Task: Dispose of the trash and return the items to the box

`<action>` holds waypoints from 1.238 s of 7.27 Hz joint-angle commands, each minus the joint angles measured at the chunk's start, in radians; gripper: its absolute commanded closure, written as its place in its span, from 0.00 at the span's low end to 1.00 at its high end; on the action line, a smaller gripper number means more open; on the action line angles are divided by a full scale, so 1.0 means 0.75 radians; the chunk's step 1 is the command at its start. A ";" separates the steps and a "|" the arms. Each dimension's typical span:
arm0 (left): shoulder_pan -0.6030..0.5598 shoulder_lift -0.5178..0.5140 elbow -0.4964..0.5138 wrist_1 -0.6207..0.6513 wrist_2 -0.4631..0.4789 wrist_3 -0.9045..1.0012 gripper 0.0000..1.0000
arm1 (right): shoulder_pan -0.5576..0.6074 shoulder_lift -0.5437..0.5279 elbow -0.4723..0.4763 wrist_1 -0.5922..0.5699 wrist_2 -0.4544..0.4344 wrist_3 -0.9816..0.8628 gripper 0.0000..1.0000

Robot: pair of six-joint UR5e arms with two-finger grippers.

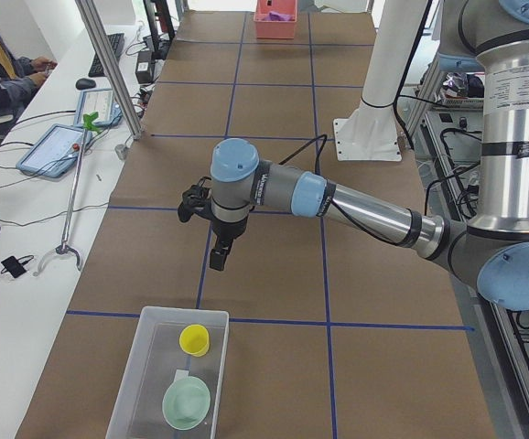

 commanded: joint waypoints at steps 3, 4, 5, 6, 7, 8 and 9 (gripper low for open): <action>0.009 -0.028 0.030 0.043 -0.006 -0.146 0.02 | 0.013 -0.012 0.011 -0.004 -0.012 0.001 0.00; 0.027 -0.048 0.036 0.039 -0.006 -0.255 0.02 | -0.026 -0.008 0.007 -0.006 -0.037 0.001 0.00; 0.050 -0.043 0.109 0.017 0.000 -0.252 0.02 | -0.058 -0.002 -0.005 -0.008 -0.035 0.003 0.00; 0.070 -0.055 0.166 -0.010 0.000 -0.223 0.02 | -0.061 0.037 0.017 -0.111 -0.009 0.003 0.00; 0.078 -0.053 0.165 -0.014 -0.002 -0.217 0.02 | -0.053 0.112 0.054 -0.274 -0.014 -0.009 0.00; 0.083 -0.055 0.167 -0.010 0.000 -0.217 0.02 | -0.053 0.119 0.052 -0.300 -0.015 -0.048 0.00; 0.139 -0.057 0.175 -0.004 0.008 -0.219 0.02 | -0.057 0.119 0.054 -0.302 -0.015 -0.064 0.00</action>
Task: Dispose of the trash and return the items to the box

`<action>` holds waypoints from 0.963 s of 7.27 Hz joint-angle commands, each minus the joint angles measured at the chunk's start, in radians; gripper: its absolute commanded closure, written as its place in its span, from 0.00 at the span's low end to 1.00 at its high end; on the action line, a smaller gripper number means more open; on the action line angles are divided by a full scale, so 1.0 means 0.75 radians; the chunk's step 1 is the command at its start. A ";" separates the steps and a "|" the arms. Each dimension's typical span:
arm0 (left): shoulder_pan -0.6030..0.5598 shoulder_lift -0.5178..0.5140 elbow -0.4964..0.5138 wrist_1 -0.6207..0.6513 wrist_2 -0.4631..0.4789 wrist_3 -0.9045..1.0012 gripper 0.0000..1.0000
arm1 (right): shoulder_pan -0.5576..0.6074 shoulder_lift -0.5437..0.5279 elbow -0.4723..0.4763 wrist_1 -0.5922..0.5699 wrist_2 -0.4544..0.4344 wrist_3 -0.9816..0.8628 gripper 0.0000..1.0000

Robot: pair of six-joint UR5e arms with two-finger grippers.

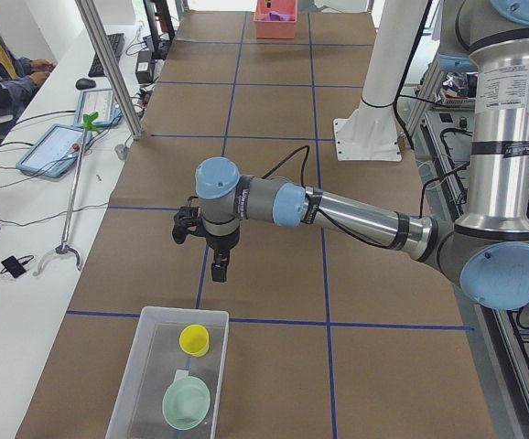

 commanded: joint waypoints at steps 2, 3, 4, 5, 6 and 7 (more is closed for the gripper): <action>0.053 0.012 0.018 -0.002 0.005 0.000 0.02 | -0.003 0.004 0.000 -0.033 -0.022 -0.108 0.00; 0.053 0.000 0.034 -0.002 0.001 0.002 0.02 | -0.001 0.002 0.008 -0.033 -0.022 -0.111 0.00; 0.053 -0.005 0.026 -0.002 -0.005 0.002 0.02 | -0.001 -0.002 0.000 -0.033 -0.022 -0.109 0.00; 0.053 -0.005 0.026 -0.002 -0.008 0.002 0.02 | -0.003 0.000 -0.006 -0.035 -0.020 -0.109 0.00; 0.053 -0.015 0.028 -0.004 -0.008 0.002 0.02 | -0.003 0.000 -0.002 -0.033 -0.004 -0.106 0.00; 0.053 -0.023 0.032 -0.004 -0.010 0.000 0.02 | -0.003 -0.002 0.004 -0.035 0.002 -0.106 0.00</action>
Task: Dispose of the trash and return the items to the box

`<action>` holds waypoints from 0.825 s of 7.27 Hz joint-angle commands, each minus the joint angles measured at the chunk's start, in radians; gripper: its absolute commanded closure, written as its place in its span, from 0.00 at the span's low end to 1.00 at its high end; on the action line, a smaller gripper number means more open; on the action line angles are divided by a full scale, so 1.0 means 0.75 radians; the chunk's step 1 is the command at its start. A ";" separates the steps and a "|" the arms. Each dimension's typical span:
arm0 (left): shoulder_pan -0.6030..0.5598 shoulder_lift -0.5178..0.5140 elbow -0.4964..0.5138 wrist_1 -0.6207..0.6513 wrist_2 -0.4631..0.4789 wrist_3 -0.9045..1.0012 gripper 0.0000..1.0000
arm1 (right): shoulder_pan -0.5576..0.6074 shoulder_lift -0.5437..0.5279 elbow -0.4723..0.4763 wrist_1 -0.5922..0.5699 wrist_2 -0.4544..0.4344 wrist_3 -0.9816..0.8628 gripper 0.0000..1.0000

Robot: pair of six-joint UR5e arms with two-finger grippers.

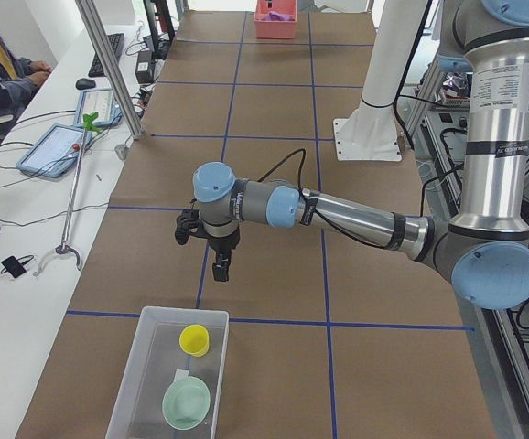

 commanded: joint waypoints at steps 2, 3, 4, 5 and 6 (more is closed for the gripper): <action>0.000 -0.016 -0.007 -0.013 0.000 0.000 0.02 | -0.002 0.021 -0.036 0.005 0.003 0.001 0.00; 0.000 -0.022 0.005 -0.023 0.000 0.000 0.02 | 0.000 0.019 -0.034 0.009 0.001 0.001 0.00; 0.000 -0.022 -0.007 -0.023 -0.002 -0.002 0.02 | 0.000 0.021 -0.026 0.011 -0.006 0.001 0.00; 0.000 -0.022 -0.011 -0.025 -0.002 -0.002 0.02 | 0.000 0.019 -0.015 0.011 0.005 0.003 0.00; 0.000 -0.024 -0.013 -0.027 -0.002 -0.002 0.02 | 0.000 0.019 -0.013 0.011 0.005 0.001 0.00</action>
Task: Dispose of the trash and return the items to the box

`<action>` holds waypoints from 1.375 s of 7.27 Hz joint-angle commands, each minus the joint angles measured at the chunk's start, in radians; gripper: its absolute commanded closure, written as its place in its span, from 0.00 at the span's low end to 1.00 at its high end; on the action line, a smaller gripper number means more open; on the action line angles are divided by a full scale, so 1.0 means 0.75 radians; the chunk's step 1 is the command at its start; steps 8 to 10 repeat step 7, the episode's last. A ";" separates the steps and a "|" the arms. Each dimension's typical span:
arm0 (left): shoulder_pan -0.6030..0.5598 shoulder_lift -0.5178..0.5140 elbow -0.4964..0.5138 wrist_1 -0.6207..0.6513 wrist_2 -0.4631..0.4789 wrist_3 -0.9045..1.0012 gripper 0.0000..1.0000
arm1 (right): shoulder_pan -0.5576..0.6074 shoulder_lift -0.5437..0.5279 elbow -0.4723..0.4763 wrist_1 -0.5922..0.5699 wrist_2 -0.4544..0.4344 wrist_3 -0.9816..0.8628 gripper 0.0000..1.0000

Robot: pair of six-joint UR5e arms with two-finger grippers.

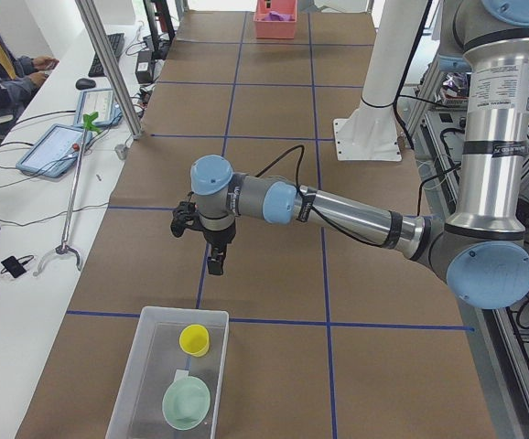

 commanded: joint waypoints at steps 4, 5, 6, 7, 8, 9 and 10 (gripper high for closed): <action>0.000 -0.016 -0.010 -0.001 0.000 0.000 0.02 | 0.000 -0.004 0.002 0.003 0.001 0.001 0.00; 0.000 -0.018 -0.010 -0.001 0.000 0.000 0.02 | 0.000 -0.002 0.004 0.003 0.001 0.001 0.00; 0.000 -0.020 -0.010 -0.001 0.000 0.000 0.02 | 0.000 -0.004 0.002 0.003 0.003 0.003 0.00; 0.000 -0.020 -0.018 -0.003 0.000 0.002 0.02 | 0.000 -0.002 0.002 0.003 0.003 0.003 0.00; 0.000 -0.020 -0.018 -0.003 0.000 0.002 0.02 | 0.000 -0.002 0.002 0.003 0.003 0.003 0.00; 0.000 -0.020 -0.018 -0.003 0.000 0.002 0.02 | 0.000 -0.002 0.002 0.003 0.003 0.003 0.00; 0.000 -0.020 -0.018 -0.003 0.000 0.002 0.02 | 0.000 -0.002 0.002 0.003 0.003 0.003 0.00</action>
